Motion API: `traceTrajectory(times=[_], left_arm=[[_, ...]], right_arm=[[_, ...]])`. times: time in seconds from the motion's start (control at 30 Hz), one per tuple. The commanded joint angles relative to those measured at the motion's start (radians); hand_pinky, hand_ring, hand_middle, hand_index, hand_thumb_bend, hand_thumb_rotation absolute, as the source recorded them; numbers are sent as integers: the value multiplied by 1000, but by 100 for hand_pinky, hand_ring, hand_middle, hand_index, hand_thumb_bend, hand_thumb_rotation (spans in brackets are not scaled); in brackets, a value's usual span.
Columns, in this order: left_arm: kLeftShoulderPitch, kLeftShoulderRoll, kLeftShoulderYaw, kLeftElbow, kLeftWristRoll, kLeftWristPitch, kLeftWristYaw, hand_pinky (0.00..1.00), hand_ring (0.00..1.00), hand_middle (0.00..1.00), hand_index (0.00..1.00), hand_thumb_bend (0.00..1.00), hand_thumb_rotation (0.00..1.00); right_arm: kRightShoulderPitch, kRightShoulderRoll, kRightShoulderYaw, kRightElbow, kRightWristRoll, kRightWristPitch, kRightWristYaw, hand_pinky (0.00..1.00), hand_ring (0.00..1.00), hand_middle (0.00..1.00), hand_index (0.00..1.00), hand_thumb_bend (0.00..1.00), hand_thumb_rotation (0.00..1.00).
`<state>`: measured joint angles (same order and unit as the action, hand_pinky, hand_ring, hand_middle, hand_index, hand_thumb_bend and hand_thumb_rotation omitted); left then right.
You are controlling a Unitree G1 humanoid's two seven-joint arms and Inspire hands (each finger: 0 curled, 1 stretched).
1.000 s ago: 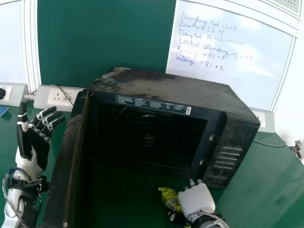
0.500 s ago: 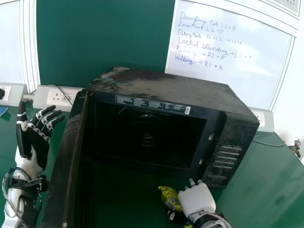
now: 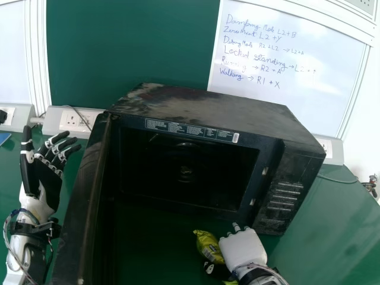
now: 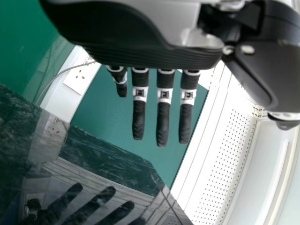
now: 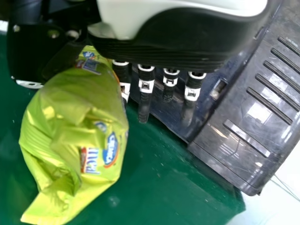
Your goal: Put biscuit inside oven
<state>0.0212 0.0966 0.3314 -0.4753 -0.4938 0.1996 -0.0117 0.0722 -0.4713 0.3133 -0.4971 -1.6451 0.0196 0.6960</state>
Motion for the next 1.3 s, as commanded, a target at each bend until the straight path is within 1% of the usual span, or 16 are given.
traceTrajectory(times=[0.0,0.03,0.07,0.17,0.23,0.43,0.67,0.73,0.8,0.87,0.93,1.0,1.03,1.17,1.2,1.27], left_arm=[[-13,3,-4,1,-9,5,-4,68,65,64,64,90,46],[-12,5,-4,2,-9,4,-6,68,65,64,64,90,46],[-11,5,-3,3,-9,3,-7,68,65,63,64,91,46],[-9,5,0,11,-1,-6,-9,69,65,63,63,91,47],[-7,6,2,17,0,-11,-14,69,65,63,64,92,47],[-5,7,3,26,4,-23,-25,70,66,64,64,92,48],[-4,4,7,27,-4,-21,-25,70,66,64,65,92,47],[-5,3,8,28,-7,-21,-26,70,66,64,65,93,47],[-5,4,9,25,-9,-17,-25,70,66,64,65,93,47],[-6,4,10,23,-13,-13,-25,70,66,64,65,93,46],[-6,4,9,20,-14,-13,-24,69,66,64,64,92,46],[-8,2,8,18,-10,-15,-21,69,65,63,64,91,46],[-8,2,7,16,-8,-14,-19,69,65,64,64,91,46],[-11,3,5,14,-5,-7,-14,69,65,64,64,91,47],[-12,3,5,12,-3,-3,-9,69,65,63,64,91,48],[-14,4,6,12,-3,-2,-4,68,64,62,64,91,48]], right_arm=[[-18,2,-11,-22,12,-4,17,77,77,81,62,82,23],[-25,0,-12,-27,14,-8,29,76,77,81,62,84,24],[-31,-2,-13,-31,16,-13,39,75,76,81,64,89,27],[-42,-2,-21,-41,31,-19,59,75,76,79,65,94,31],[-47,-4,-27,-47,44,-24,63,75,75,78,64,93,28],[-66,7,-35,-51,51,-21,74,74,73,74,61,93,28],[-77,21,-43,-59,58,-17,88,74,74,74,62,100,36],[-71,24,-45,-56,57,-14,68,74,73,74,59,97,30],[-68,24,-46,-55,57,-15,63,75,74,74,58,94,26],[-70,26,-46,-56,57,-16,72,75,74,74,58,93,27],[-71,28,-44,-57,57,-17,84,75,74,74,59,97,30],[-67,40,-42,-59,56,-12,88,74,74,74,62,94,27],[-64,47,-39,-61,55,-10,90,70,71,72,62,90,21],[-42,58,-21,-83,66,-23,118,62,68,73,62,86,14],[-37,57,-18,-88,70,-28,121,60,67,73,63,84,14],[-25,61,-13,-93,80,-30,128,50,62,71,70,76,10]])
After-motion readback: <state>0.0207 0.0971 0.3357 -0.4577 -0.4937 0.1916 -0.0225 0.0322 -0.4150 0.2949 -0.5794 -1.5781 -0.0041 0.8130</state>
